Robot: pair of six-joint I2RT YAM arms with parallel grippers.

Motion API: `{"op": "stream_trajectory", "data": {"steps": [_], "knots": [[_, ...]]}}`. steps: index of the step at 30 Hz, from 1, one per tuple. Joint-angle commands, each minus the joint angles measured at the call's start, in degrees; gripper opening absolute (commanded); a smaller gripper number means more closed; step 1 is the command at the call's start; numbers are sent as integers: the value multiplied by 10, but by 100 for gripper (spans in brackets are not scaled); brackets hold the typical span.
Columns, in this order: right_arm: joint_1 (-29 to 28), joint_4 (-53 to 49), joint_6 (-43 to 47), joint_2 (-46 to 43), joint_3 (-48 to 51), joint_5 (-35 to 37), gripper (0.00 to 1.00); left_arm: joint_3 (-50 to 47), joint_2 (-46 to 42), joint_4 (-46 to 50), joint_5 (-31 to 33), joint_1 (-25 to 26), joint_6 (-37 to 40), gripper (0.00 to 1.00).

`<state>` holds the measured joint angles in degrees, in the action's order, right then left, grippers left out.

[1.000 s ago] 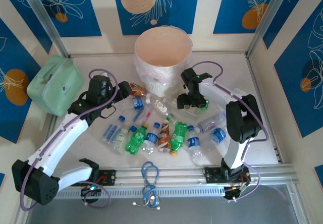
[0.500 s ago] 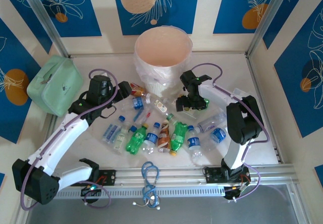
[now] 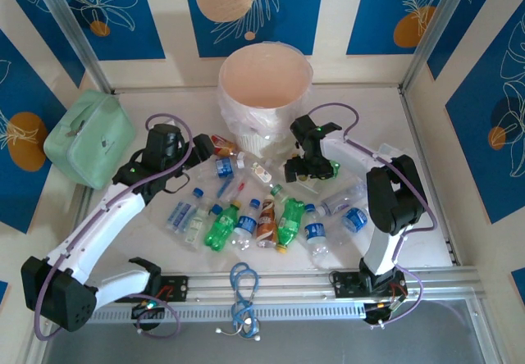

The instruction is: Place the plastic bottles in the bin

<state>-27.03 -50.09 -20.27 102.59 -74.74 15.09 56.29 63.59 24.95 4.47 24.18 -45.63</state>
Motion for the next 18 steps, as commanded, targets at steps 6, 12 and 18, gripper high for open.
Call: {"op": "stream_trajectory", "data": {"steps": [6, 12, 18], "knots": [[-17, -5, -10, -4, 39, 18, 90, -15, -5, -8, -10, 3, -14, 84], [-17, -11, -13, -19, 45, 25, 90, -15, -3, -11, -15, 3, -18, 84], [-17, -2, -12, -15, 52, 25, 93, -15, -6, -9, -14, 3, -17, 83]]}}
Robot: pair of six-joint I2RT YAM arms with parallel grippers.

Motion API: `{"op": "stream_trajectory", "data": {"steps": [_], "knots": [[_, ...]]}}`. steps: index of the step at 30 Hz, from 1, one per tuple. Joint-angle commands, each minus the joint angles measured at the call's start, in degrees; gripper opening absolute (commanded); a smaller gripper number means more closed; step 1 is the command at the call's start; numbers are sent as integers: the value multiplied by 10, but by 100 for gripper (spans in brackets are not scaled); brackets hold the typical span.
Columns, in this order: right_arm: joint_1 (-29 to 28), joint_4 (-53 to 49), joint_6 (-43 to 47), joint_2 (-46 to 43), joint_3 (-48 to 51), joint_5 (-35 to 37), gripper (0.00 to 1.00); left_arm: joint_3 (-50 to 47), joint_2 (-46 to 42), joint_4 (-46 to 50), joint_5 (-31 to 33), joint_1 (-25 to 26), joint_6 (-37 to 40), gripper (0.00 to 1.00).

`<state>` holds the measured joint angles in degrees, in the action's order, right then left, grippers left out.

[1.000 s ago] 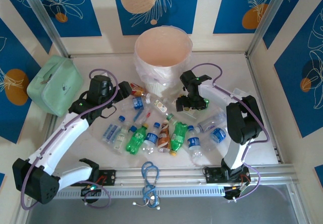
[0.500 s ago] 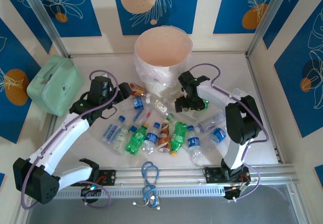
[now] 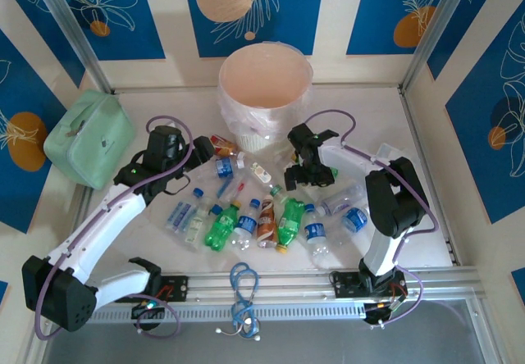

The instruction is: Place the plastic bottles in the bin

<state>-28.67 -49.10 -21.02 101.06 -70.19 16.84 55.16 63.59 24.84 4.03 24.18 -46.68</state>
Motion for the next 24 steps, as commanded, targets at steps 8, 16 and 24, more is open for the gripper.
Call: {"op": "stream_trajectory", "data": {"steps": [8, 16, 24], "knots": [[10, 1, 5, 25, -8, 4, 86, -7, -9, -7, -9, 4, -9, 83], [10, 1, 13, 26, -13, 8, 63, -10, -9, -9, -11, 3, -12, 83], [-6, -10, 15, -8, -13, 22, 57, -10, -13, -10, -10, 3, -13, 83]]}}
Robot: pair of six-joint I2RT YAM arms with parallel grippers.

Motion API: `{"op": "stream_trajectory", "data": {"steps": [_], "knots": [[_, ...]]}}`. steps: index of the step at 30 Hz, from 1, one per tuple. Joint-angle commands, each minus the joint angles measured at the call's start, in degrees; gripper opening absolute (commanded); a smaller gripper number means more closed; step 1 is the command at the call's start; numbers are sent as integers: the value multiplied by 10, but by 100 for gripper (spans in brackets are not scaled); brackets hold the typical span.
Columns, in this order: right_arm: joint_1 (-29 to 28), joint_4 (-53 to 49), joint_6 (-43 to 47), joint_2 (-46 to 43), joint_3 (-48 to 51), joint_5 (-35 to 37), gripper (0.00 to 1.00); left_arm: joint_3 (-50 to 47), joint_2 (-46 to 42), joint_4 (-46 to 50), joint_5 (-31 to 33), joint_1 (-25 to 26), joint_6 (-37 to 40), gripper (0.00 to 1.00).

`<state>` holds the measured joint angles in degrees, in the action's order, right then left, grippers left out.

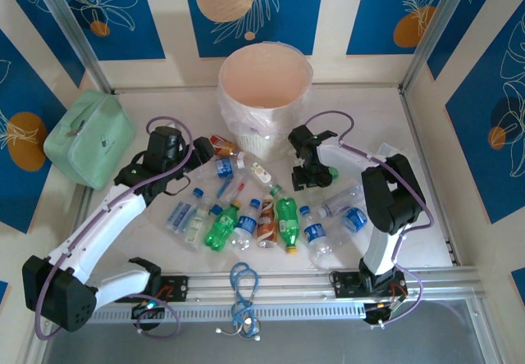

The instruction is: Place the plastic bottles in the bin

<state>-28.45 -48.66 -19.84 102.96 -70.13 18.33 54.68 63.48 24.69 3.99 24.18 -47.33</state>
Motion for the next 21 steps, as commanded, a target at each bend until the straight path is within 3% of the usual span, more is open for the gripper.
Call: {"op": "stream_trajectory", "data": {"steps": [1, 11, 16, 21], "knots": [[-9, -16, 4, -32, -14, 9, 56, -6, -13, -9, -10, 3, -6, 83], [-36, -74, -16, -114, -29, 17, 52, 37, -11, 25, -6, 3, 17, 85], [-77, -114, -41, -166, -40, 25, 51, 124, 29, 75, -52, 3, 67, 86], [-114, -144, -67, -209, -54, 2, 50, 161, 51, 63, -136, 3, 77, 100]]}}
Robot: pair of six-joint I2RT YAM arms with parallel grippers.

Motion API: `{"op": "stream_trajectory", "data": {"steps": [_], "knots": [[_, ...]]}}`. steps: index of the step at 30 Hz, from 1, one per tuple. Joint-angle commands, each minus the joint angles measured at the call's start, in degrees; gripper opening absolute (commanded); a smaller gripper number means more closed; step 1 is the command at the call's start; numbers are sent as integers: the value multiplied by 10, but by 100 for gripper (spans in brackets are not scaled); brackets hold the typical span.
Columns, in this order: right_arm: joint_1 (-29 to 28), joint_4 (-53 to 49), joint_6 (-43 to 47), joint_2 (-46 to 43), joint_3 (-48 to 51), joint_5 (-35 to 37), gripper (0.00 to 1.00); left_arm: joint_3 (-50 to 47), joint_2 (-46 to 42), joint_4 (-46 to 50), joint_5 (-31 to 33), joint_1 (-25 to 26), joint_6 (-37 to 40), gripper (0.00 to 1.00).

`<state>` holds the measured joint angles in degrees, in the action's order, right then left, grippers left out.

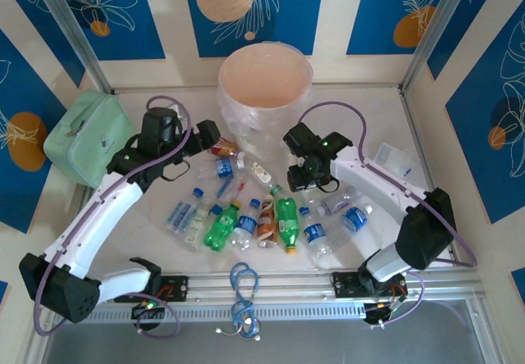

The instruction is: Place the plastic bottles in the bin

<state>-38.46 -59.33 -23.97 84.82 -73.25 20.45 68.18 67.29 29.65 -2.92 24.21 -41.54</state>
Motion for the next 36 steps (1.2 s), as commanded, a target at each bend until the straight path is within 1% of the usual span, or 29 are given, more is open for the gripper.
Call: {"op": "stream_trajectory", "data": {"steps": [1, 4, 6, 11, 14, 20, 27, 29, 31, 36], "knots": [[-27, -39, -28, -35, -26, -29, 50, 33, 20, 8, -97, 4, 17, 100], [-60, -45, -30, -52, -43, -55, 50, 47, 38, -13, -182, 5, 6, 91], [-82, -53, -29, -54, -59, -62, 50, 64, 54, -7, -224, 9, 5, 87], [-144, -61, -17, -43, -104, -62, 50, 99, 91, 26, -274, 37, 18, 77], [-165, -61, -13, -31, -134, -54, 50, 99, 101, 35, -285, 43, 19, 72], [-175, -39, 4, -24, -155, -69, 50, 87, 100, 66, -265, 43, 34, 57], [-194, -36, 16, -3, -166, -71, 50, 75, 94, 57, -250, 41, 20, 42], [-196, -34, 12, 0, -166, -68, 51, 68, 94, 45, -255, 41, 11, 38], [-197, -28, 8, -1, -164, -64, 50, 59, 94, 26, -265, 41, -5, 36], [-196, -23, 4, -3, -170, -54, 51, 51, 93, 13, -269, 41, -14, 38]]}}
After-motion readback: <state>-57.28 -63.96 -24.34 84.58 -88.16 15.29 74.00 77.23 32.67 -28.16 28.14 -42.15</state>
